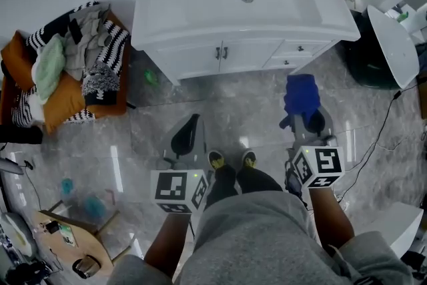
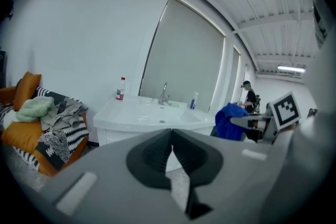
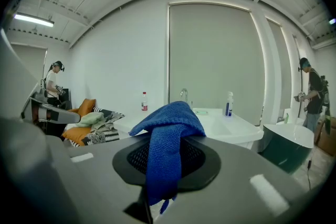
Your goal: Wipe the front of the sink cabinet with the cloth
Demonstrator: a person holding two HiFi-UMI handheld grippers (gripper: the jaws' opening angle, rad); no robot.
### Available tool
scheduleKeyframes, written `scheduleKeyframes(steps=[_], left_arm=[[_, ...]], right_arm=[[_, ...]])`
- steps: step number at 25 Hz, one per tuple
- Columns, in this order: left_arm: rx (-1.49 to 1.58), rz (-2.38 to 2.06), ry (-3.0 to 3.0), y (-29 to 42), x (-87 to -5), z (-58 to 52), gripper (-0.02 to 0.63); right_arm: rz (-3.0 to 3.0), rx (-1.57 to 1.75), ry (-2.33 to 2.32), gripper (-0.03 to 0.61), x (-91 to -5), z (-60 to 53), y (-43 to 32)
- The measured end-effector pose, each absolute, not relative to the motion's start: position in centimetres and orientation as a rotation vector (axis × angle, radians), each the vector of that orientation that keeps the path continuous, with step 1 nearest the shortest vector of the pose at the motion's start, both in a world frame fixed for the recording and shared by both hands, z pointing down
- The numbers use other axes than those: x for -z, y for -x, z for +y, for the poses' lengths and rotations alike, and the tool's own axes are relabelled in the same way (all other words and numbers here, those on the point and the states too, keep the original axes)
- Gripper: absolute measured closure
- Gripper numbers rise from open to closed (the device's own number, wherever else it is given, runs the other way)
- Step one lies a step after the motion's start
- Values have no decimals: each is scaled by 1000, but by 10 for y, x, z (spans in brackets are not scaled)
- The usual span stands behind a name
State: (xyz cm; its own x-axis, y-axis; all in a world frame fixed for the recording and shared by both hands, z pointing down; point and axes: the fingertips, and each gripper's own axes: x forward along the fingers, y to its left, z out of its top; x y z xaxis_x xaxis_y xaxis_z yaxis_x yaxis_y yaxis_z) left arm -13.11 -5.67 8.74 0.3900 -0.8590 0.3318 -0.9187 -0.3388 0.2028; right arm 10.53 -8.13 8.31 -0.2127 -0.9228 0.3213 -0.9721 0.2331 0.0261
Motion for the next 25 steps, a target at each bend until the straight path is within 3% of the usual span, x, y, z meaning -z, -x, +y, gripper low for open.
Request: scheduleKeyframes(steps=[17, 25], left_arm=[[-293, -1583, -2304, 96, -83, -86, 603], [-351, -1565, -2277, 76, -120, -110, 603]], right_arm=[[-2280, -247, -1777, 499, -86, -123, -152], [-2289, -435, -1745, 503, -151, -147, -183]])
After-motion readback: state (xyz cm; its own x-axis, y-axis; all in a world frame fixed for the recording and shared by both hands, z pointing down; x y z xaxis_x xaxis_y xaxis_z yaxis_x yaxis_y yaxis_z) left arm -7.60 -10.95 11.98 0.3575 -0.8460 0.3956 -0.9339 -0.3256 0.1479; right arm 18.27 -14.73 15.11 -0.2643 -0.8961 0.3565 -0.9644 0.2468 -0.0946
